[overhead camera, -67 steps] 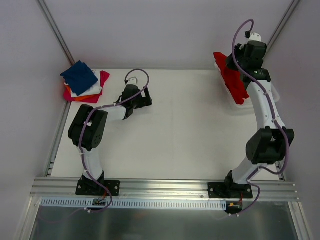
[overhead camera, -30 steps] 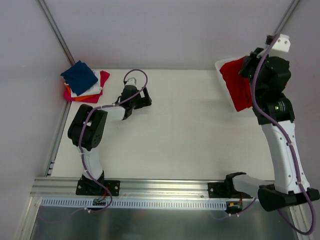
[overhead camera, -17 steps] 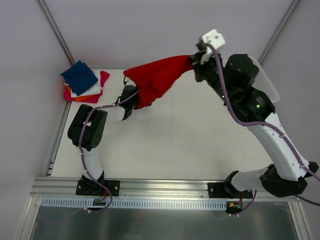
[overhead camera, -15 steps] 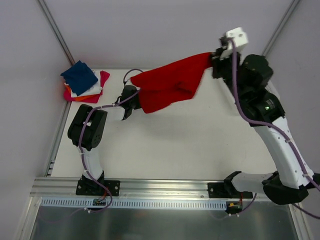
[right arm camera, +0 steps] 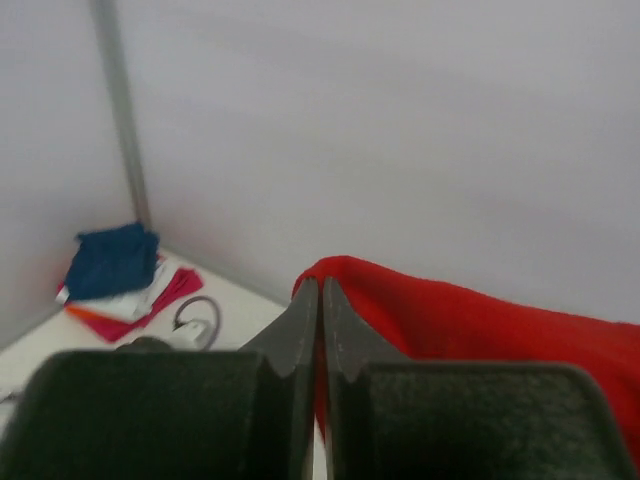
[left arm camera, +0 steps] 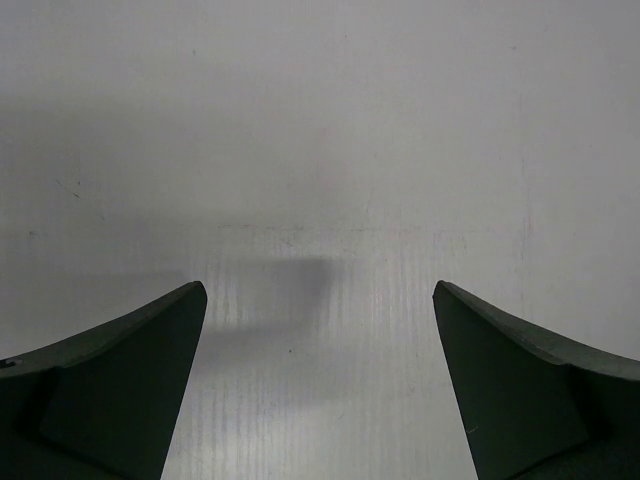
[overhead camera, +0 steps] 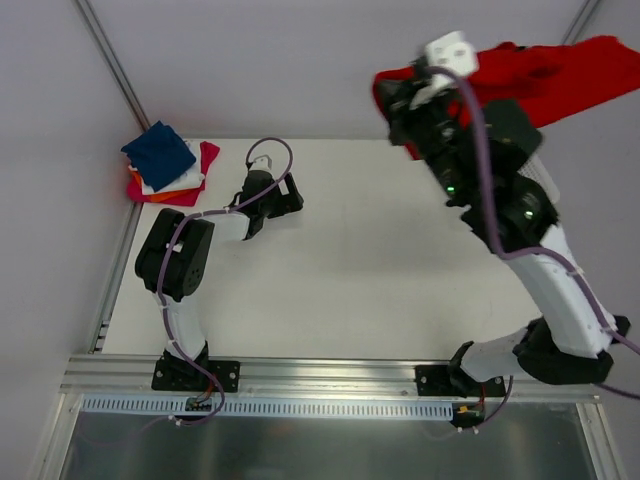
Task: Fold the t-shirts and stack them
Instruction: Move the tshirt to the center of the board
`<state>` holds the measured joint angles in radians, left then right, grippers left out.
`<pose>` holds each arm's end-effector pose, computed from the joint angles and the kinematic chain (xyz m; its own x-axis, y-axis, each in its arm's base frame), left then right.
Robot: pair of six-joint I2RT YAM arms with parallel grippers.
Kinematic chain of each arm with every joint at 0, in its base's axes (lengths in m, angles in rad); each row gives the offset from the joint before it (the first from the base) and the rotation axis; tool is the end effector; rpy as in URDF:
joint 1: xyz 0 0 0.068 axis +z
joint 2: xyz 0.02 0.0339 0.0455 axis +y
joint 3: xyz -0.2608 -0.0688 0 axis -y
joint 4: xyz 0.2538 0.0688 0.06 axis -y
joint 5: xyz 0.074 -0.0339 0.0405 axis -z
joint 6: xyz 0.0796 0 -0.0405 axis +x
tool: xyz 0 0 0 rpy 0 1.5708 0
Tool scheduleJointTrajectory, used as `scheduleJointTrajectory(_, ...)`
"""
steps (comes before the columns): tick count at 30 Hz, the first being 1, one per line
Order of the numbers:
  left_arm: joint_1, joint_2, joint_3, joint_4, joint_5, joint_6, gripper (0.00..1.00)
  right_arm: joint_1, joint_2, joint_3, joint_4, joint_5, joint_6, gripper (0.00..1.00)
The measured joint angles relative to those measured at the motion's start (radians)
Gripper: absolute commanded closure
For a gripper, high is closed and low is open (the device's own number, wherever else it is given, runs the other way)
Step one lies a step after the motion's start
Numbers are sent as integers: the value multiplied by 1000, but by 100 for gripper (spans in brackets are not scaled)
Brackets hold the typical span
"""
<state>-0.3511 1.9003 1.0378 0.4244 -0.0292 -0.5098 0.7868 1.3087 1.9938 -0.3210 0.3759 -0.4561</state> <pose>0.4272 -0.1540 0.1414 -0.5033 -0.3351 -0.7965 0.0840 0.8984 -0.4311 0.1967 0.1559 0.6252 0.4092 -0.1699 -0.8965 -0.2631 0.9188 -0.2942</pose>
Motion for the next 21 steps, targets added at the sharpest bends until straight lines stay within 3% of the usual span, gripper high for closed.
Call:
scheduleJointTrajectory(3, 0, 0, 0, 1, 0, 0, 1, 177, 139, 75, -22, -18, -138, 100)
scheduleJointTrajectory(7, 0, 0, 0, 2, 0, 0, 1, 193, 152, -45, -47, -29, -203, 100)
scheduleJointTrajectory(10, 0, 0, 0, 2, 1, 0, 1, 68, 10, -261, 13, -27, -168, 100)
scheduleJointTrajectory(13, 0, 0, 0, 3, 2, 0, 1, -151, -166, -413, 59, 39, -88, 100)
scheduleJointTrajectory(15, 0, 0, 0, 3, 3, 0, 1, -260, -263, -431, 121, 109, -42, 100)
scheduleJointTrajectory(21, 0, 0, 0, 4, 3, 0, 1, -278, -363, -307, 230, 108, 39, 100)
